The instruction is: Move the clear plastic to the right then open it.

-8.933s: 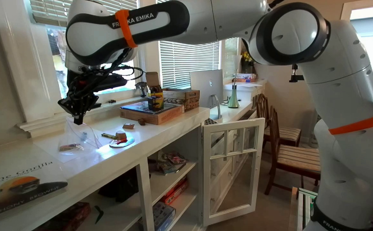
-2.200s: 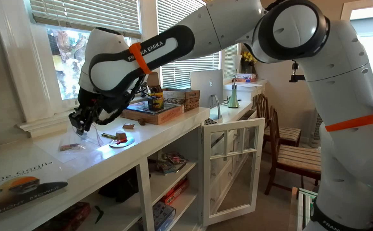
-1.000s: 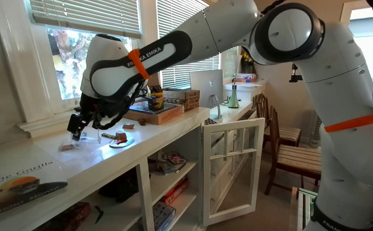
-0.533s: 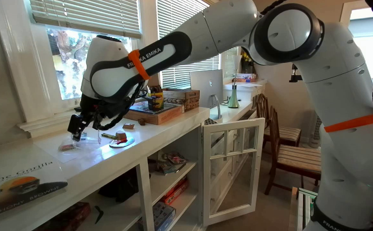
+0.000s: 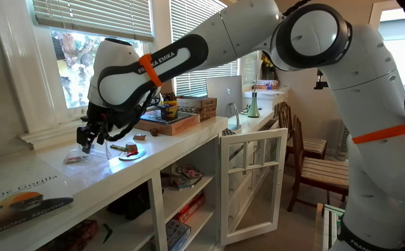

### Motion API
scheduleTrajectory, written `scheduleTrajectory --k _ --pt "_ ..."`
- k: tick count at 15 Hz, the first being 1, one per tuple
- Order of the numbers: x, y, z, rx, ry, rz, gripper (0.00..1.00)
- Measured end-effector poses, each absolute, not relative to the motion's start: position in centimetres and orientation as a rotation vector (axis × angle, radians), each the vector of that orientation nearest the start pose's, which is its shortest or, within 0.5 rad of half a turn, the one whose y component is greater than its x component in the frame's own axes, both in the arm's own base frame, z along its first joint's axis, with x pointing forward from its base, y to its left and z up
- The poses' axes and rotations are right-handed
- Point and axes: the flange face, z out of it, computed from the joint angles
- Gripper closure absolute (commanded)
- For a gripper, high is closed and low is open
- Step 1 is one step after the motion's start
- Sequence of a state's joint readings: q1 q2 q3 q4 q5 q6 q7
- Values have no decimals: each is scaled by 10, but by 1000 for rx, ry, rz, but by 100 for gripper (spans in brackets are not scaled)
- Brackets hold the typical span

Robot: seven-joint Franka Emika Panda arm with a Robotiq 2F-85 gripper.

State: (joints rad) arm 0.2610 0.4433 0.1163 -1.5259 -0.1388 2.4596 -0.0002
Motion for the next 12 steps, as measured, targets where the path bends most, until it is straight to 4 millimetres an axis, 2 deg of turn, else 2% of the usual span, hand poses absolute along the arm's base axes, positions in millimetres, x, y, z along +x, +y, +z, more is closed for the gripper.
scheduleTrajectory --k 4,5,12 --pt "678 253 460 -2942 -651 -768 96" --pt "678 253 460 -2942 -649 -769 99" --pt "680 252 465 -2936 -636 -787 100"
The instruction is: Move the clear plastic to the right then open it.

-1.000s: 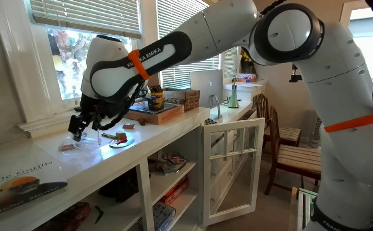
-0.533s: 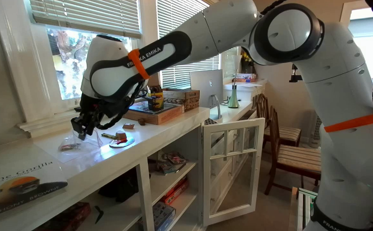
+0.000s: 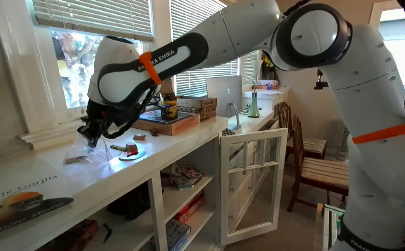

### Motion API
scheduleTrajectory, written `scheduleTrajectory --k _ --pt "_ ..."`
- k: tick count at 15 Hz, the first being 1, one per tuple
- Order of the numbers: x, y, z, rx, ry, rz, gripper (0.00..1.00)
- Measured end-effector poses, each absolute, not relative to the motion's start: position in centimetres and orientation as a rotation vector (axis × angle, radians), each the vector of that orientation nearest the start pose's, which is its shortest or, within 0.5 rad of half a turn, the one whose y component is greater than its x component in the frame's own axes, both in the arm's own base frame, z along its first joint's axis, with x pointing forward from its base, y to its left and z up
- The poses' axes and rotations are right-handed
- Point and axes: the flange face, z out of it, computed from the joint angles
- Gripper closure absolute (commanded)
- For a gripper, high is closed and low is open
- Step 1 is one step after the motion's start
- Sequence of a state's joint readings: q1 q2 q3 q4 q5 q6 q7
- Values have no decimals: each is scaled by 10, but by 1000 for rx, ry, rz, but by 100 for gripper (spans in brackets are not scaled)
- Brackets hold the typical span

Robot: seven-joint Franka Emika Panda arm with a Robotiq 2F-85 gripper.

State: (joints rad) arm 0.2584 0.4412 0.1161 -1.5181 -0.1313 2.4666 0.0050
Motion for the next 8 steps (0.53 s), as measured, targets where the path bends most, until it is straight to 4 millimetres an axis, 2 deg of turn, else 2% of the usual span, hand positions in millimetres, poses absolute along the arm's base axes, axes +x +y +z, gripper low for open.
scheduleTrajectory --k 4,8 --pt "679 252 472 -2932 -626 -803 100" --pt "675 252 489 -2921 -623 -832 100"
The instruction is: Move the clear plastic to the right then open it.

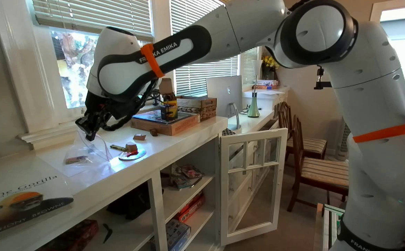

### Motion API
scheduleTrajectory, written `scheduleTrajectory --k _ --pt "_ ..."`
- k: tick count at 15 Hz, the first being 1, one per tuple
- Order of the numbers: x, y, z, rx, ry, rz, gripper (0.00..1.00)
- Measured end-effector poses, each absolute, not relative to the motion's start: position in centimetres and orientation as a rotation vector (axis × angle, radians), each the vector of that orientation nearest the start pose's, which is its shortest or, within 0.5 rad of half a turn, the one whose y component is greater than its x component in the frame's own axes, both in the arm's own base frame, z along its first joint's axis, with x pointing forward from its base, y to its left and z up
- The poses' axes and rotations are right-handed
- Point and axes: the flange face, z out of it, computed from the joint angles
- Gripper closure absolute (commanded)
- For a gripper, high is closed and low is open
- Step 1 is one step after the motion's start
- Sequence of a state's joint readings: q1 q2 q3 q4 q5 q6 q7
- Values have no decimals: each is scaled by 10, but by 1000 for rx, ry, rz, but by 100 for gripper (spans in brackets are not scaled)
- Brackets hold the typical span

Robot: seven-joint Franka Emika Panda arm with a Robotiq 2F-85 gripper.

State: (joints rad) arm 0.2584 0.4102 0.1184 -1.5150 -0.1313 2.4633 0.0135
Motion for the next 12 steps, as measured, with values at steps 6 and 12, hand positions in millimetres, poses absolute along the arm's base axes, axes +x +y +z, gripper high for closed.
scheduleTrajectory --k 6,12 --pt "660 254 523 -2919 -624 -817 100" --pt "637 249 560 -2941 -600 -733 53"
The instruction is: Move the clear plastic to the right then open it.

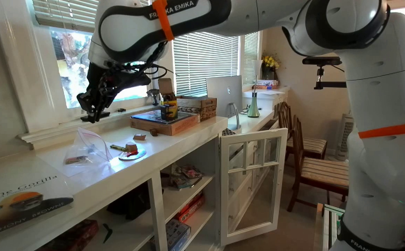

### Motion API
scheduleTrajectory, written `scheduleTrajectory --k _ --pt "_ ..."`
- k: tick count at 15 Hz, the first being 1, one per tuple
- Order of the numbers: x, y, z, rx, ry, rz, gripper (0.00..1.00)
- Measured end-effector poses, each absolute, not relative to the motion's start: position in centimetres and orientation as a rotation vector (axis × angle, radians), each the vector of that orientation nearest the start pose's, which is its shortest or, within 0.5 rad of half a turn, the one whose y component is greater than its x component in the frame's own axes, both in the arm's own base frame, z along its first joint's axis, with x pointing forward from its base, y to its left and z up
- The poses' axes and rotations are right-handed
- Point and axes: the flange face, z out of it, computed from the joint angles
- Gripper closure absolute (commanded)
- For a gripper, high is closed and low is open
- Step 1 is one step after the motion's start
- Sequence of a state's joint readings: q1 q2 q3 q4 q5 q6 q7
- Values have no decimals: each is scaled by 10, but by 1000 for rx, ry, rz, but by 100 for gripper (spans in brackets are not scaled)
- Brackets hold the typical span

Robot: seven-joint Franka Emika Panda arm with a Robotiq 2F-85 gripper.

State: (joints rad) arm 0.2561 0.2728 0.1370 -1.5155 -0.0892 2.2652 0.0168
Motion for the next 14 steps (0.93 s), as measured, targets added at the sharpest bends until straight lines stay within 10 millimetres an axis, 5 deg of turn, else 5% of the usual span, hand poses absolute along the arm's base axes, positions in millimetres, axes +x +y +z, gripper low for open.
scheduleTrajectory --k 7,14 --pt "612 238 579 -3035 -457 -557 1" --pt "604 234 576 -3056 -337 -513 0"
